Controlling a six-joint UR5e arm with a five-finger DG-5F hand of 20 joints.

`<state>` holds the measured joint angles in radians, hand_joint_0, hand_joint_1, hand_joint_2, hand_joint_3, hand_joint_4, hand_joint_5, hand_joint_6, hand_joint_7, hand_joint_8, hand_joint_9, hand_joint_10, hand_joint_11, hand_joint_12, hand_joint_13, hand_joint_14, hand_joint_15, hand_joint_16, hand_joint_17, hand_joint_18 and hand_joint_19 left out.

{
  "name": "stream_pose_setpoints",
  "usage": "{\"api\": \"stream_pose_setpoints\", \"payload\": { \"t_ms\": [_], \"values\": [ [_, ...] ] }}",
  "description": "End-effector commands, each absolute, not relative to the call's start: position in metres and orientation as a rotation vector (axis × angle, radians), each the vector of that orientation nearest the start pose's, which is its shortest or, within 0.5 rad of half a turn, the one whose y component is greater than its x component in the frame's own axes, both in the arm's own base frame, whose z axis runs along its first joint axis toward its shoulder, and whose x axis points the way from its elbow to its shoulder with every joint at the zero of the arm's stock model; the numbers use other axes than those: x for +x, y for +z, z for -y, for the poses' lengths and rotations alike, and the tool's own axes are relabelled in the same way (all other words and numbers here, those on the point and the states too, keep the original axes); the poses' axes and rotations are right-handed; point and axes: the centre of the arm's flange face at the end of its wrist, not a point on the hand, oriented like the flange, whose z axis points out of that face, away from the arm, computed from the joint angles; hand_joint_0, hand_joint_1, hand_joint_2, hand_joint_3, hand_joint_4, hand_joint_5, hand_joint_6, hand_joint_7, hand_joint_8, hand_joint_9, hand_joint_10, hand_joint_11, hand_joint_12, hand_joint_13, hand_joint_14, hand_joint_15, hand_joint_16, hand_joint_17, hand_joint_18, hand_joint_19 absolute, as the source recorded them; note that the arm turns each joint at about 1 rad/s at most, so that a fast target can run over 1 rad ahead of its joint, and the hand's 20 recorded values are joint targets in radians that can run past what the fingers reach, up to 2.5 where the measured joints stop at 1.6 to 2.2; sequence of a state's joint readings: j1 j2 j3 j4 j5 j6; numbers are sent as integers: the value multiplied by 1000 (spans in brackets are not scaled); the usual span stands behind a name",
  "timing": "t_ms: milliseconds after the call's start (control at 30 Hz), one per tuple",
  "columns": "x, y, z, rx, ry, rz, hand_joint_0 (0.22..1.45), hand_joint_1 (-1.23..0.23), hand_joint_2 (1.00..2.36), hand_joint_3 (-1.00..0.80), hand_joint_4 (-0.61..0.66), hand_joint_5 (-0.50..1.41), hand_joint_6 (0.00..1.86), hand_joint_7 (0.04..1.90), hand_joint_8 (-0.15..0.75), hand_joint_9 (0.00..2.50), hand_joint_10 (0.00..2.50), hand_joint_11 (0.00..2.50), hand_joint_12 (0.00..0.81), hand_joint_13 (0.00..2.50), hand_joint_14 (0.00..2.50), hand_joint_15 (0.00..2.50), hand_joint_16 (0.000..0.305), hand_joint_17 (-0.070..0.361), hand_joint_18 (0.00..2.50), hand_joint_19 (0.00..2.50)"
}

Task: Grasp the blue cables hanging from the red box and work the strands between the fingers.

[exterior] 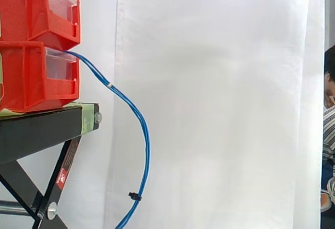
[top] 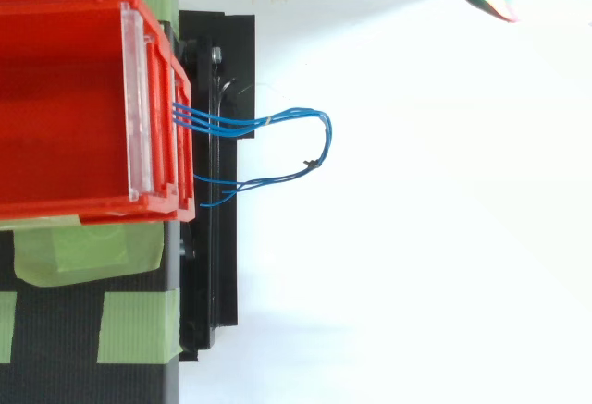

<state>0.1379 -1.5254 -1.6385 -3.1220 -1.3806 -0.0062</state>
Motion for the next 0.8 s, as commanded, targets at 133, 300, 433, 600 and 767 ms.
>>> {"api": "stream_pose_setpoints", "payload": {
  "t_ms": [133,300,433,600,767],
  "values": [
    [487,478,86,1232,1162,-1176,668,-383,1000,-1000,123,-459,5,646,273,0,0,0,360,0,3,177,74,166,0,110],
    [486,477,86,1235,1160,-1182,669,-384,1000,-1000,127,-455,5,649,273,0,0,0,360,0,3,178,74,166,0,111],
    [486,476,86,1241,1154,-1190,671,-384,1000,-1000,127,-454,5,650,273,0,1,0,360,0,3,177,74,166,0,111],
    [485,475,86,1244,1152,-1193,673,-384,1000,-1000,130,-451,5,652,273,0,0,1,359,0,3,178,74,166,0,117],
    [484,475,85,1249,1147,-1202,675,-384,1000,-1000,132,-449,5,657,274,0,0,4,358,0,3,177,74,166,0,115]
  ]
}}
